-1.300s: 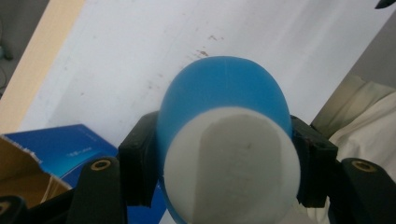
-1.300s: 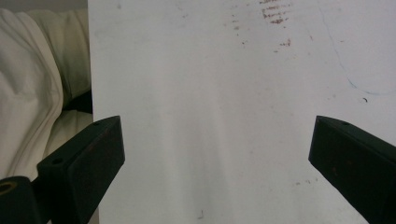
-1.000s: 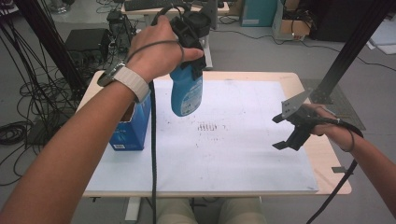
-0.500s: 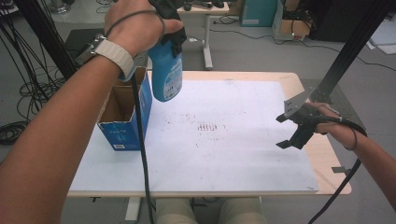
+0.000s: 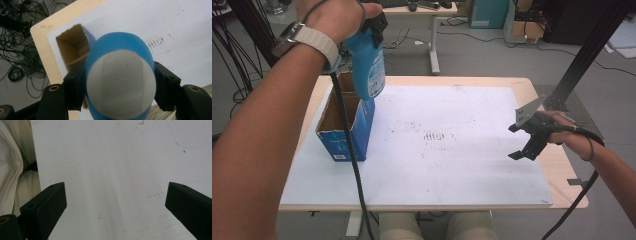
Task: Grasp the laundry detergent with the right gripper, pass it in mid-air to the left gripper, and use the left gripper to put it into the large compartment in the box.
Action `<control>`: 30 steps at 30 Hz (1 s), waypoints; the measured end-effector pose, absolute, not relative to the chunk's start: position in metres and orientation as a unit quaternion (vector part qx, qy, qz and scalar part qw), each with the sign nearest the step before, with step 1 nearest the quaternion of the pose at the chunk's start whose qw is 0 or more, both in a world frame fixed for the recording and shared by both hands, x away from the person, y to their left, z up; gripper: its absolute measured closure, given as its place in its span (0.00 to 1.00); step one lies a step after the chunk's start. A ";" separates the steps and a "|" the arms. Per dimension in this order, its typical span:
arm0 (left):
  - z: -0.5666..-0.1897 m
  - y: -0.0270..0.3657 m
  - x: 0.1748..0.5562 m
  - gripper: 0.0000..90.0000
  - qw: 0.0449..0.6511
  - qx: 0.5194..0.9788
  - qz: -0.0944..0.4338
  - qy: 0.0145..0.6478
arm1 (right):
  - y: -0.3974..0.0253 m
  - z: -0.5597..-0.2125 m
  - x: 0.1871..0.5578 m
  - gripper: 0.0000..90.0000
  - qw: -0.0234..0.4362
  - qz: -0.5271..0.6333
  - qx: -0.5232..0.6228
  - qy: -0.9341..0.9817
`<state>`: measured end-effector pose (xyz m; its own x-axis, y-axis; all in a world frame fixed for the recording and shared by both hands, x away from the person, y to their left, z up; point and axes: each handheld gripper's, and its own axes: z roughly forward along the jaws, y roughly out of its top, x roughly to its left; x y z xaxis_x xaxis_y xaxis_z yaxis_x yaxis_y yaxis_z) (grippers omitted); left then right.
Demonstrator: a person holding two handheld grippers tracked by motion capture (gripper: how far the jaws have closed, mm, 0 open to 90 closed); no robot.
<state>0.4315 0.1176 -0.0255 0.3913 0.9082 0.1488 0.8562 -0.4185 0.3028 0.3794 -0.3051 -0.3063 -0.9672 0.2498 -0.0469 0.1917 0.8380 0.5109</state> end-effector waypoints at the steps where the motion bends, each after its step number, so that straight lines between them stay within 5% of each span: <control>1: -0.026 0.121 0.432 0.42 0.089 0.825 0.145 0.539 | -0.306 -0.306 0.380 0.04 0.057 0.259 0.113 0.958; 30: -0.049 0.177 0.446 0.42 0.055 0.748 0.146 0.645 | -0.316 -0.309 0.384 0.04 0.059 0.250 0.163 0.953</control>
